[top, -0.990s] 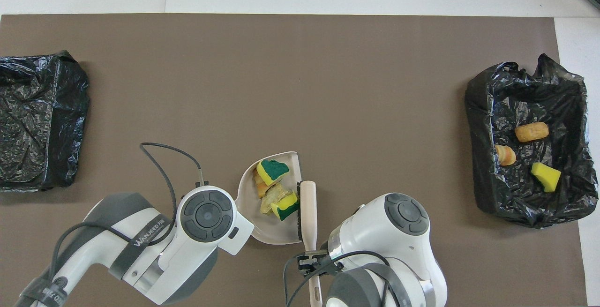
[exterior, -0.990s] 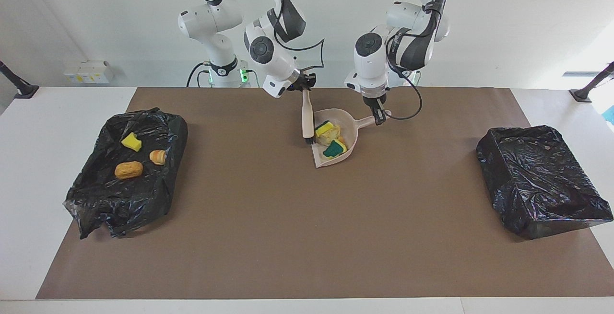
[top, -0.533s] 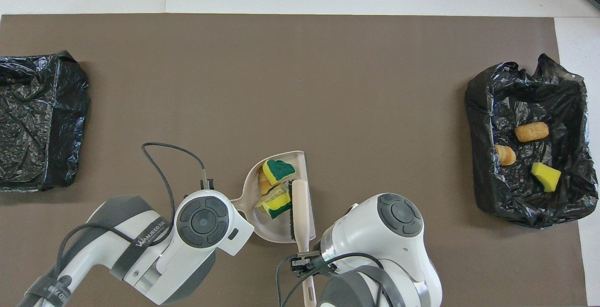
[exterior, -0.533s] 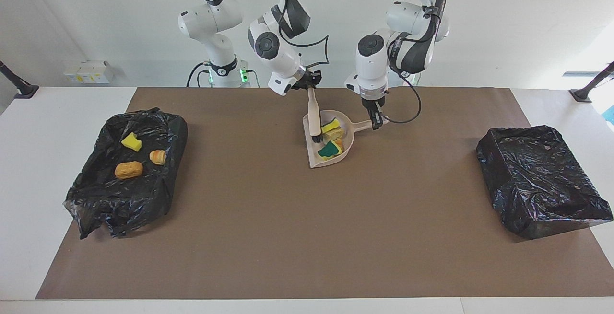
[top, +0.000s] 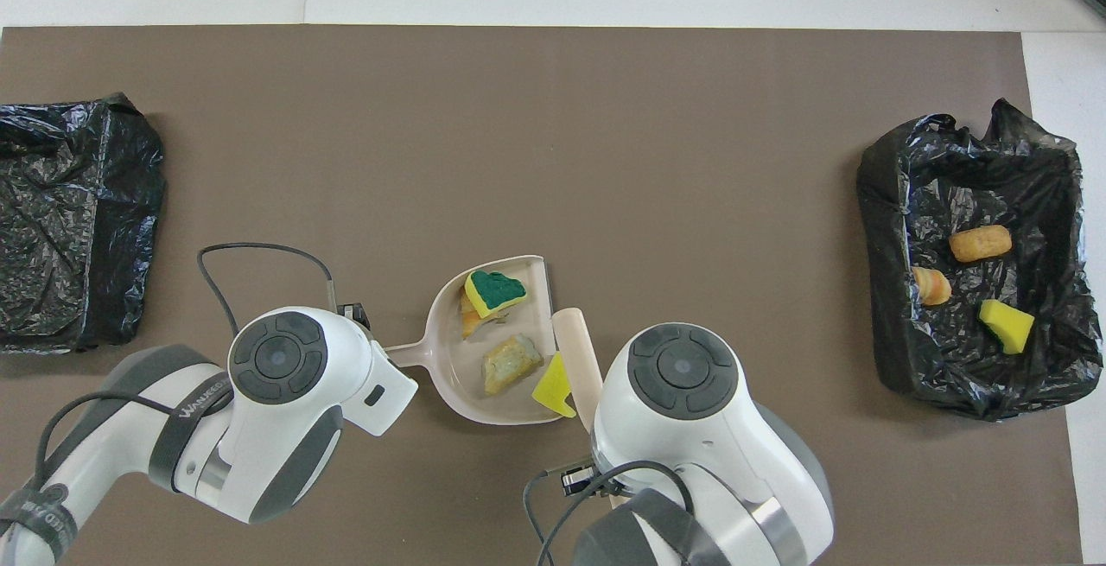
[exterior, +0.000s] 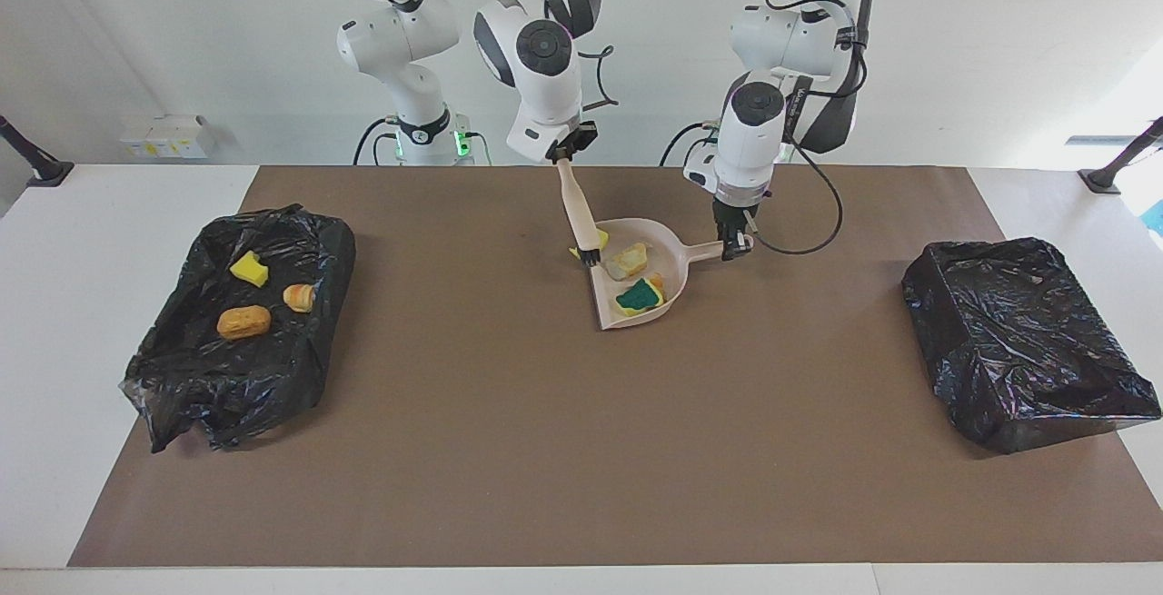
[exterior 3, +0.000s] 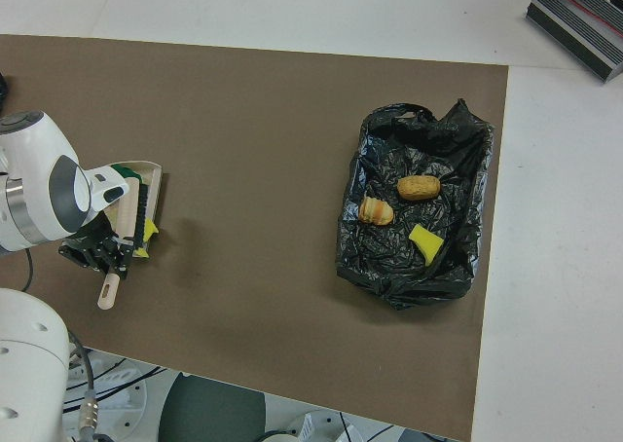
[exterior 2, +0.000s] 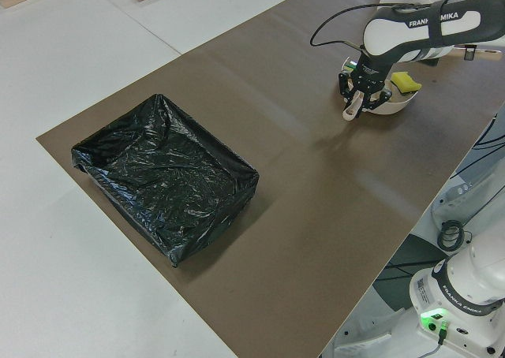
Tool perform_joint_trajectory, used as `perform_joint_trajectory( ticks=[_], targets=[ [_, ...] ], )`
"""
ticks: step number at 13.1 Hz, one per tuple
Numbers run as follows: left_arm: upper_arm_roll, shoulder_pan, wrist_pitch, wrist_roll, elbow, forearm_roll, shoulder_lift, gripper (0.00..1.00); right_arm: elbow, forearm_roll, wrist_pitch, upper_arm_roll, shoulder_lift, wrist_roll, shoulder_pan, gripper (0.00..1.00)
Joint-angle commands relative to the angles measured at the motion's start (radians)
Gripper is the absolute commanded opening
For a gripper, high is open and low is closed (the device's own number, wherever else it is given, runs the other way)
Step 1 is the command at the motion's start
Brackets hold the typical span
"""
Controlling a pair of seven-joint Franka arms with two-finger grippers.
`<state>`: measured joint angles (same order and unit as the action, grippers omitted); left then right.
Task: Sweep and dump trash in bin
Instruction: 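Carry the loaded dustpan with the left gripper over the black bag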
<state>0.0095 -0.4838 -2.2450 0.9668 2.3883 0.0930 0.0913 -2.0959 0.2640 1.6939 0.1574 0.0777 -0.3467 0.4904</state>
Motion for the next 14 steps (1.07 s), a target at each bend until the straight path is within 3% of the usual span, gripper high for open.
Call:
perform_joint_trajectory(
  ticks=[1, 5, 9, 12, 14],
  targets=[
    [-0.006, 0.046, -0.013, 0.062, -0.003, -0.047, 0.008, 0.00, 0.071, -0.032, -0.097, -0.007, -0.001, -0.076, -0.013, 0.00],
    [-0.005, 0.160, -0.056, 0.277, -0.003, -0.205, 0.011, 0.00, 0.051, -0.022, -0.132, 0.002, 0.037, -0.282, -0.033, 0.00],
    [-0.005, 0.247, -0.088, 0.533, -0.001, -0.427, 0.010, 0.00, -0.160, 0.060, 0.016, 0.007, 0.148, -0.271, -0.015, 0.00],
    [-0.003, 0.336, -0.048, 0.653, -0.006, -0.515, 0.018, 0.00, -0.188, 0.107, 0.125, 0.007, 0.099, -0.282, 0.060, 0.00],
    [0.004, 0.396, 0.110, 0.676, -0.104, -0.529, 0.019, 0.00, -0.190, 0.148, 0.194, 0.007, 0.048, -0.290, 0.100, 0.00]
  ],
)
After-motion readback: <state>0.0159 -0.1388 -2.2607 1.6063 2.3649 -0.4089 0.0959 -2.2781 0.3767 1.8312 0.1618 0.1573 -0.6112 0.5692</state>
